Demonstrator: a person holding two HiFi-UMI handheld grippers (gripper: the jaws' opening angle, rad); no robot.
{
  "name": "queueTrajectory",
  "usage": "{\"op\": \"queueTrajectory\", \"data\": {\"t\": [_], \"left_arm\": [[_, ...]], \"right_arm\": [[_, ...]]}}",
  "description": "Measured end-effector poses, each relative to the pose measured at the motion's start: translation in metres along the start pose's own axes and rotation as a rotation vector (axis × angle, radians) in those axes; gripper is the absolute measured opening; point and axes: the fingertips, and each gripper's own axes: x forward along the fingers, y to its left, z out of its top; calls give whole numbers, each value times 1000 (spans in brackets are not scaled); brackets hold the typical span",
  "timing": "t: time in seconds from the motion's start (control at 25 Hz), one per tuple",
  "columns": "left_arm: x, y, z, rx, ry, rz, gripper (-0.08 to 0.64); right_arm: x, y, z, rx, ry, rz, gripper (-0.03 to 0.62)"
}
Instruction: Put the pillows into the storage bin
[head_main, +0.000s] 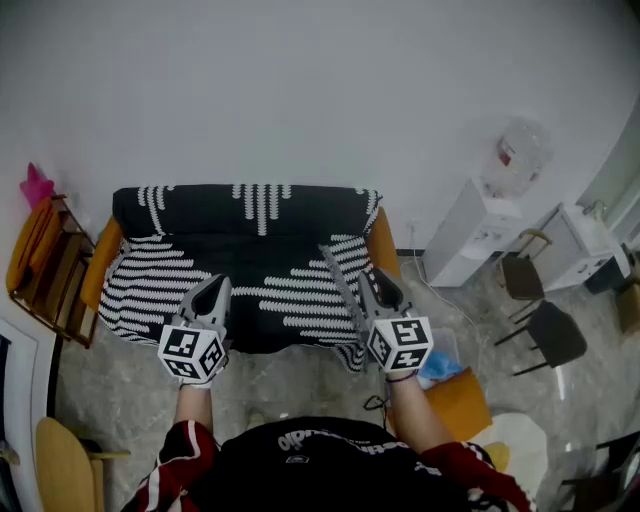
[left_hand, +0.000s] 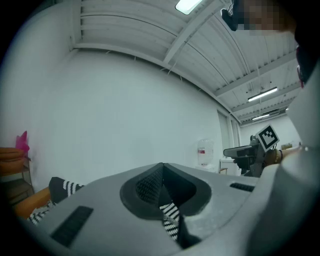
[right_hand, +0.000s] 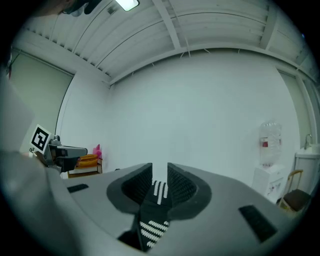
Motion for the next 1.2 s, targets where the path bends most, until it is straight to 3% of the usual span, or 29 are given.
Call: {"op": "queueTrajectory", "data": {"t": [0.16,0.4,1.2], "left_arm": [[1,-3,7,10,-12,-12,2],[7,-7,11,18,-14,-24,2],[9,-2,12,-22,-30,-33,2]], "right_arm": [[-3,5,12,-29,-34,-11,44],[-5,7,27,-47,-88,-17,3],[3,12,23,-39,-79,-14,-2]]}}
